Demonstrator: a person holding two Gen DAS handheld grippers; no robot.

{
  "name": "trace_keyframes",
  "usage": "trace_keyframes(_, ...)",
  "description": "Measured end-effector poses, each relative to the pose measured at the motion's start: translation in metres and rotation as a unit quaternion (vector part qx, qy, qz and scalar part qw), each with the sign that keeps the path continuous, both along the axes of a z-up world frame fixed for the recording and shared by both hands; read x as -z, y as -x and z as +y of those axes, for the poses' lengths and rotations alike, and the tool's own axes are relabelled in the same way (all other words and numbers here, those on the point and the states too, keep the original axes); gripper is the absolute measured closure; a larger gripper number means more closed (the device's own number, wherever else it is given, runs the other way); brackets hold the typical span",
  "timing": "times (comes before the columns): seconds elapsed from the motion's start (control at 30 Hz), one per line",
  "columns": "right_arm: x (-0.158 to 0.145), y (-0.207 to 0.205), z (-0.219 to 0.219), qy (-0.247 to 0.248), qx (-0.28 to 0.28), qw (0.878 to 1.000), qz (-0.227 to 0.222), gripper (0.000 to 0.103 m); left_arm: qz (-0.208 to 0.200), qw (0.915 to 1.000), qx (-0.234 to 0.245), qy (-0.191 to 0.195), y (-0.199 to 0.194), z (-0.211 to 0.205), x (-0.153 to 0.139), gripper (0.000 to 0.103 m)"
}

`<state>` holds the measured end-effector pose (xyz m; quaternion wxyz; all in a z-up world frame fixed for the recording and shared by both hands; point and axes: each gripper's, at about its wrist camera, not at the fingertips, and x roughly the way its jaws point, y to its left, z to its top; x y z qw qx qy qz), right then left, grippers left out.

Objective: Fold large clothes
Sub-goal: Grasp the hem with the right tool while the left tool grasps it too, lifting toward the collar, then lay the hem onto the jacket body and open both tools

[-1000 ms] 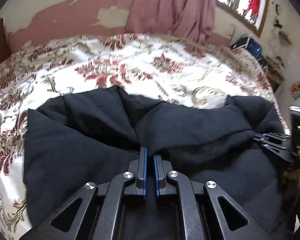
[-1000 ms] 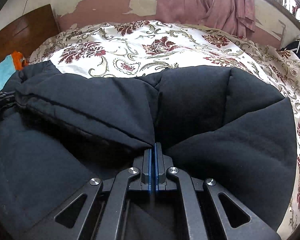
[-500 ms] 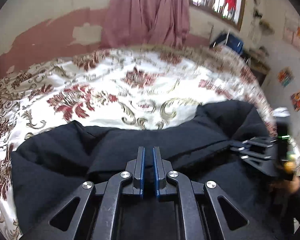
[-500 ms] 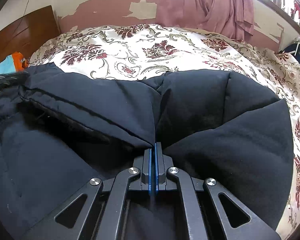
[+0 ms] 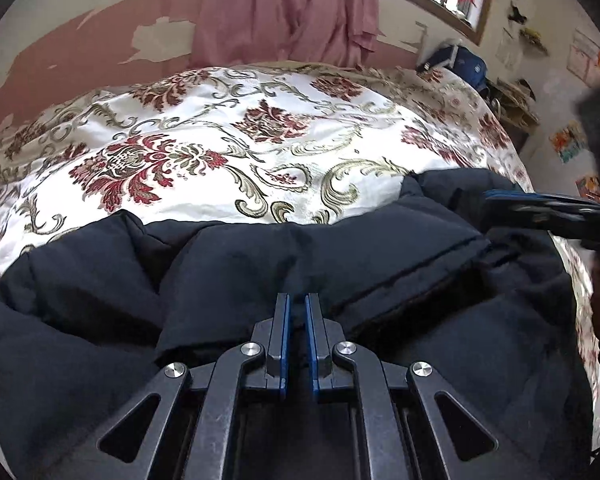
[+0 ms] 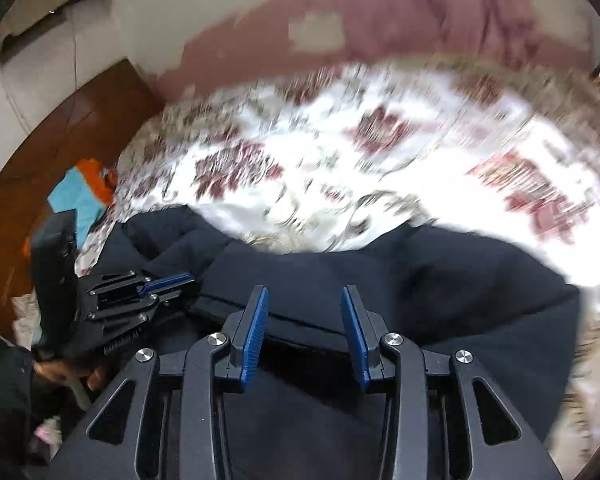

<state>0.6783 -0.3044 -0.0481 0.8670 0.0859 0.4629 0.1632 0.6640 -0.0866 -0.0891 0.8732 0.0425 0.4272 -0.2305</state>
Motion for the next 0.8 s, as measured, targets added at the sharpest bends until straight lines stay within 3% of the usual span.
trace_keyframes(0.07, 0.022, -0.010, 0.015, 0.026, -0.004, 0.998, 0.052, 0.085, 0.006, 0.9995, 0.022, -0.020, 0.000, -0.002, 0.000, 0.095)
trace_keyframes(0.13, 0.040, -0.012, 0.023, 0.069, -0.009, 0.995, 0.078, 0.087, 0.021, 0.9981, 0.042, -0.039, -0.002, -0.004, 0.004, 0.095)
trace_keyframes(0.27, 0.056, -0.023, 0.013, 0.044, 0.018, 0.994, 0.100, 0.102, 0.065, 0.9941, 0.038, -0.078, -0.016, -0.009, 0.023, 0.098)
trace_keyframes(0.33, 0.073, -0.032, 0.013, 0.041, 0.015, 0.992, 0.120, 0.103, 0.091, 0.9919, 0.022, -0.086, -0.027, -0.011, 0.036, 0.099)
trace_keyframes(0.5, 0.105, -0.039, 0.026, 0.056, 0.014, 0.992, 0.114, 0.103, 0.114, 0.9894, 0.000, -0.089, -0.040, -0.015, 0.057, 0.099)
trace_keyframes(0.63, 0.120, -0.041, 0.034, 0.062, 0.026, 0.994, 0.085, 0.103, 0.108, 0.9902, -0.018, -0.087, -0.042, -0.018, 0.067, 0.099)
trace_keyframes(0.73, 0.113, -0.033, 0.041, 0.078, 0.030, 0.995, 0.058, 0.103, 0.090, 0.9910, -0.016, -0.098, -0.036, -0.019, 0.062, 0.099)
trace_keyframes(0.8, 0.098, -0.026, 0.036, 0.068, 0.039, 0.996, 0.047, 0.103, 0.080, 0.9938, -0.019, -0.075, -0.028, -0.009, 0.047, 0.099)
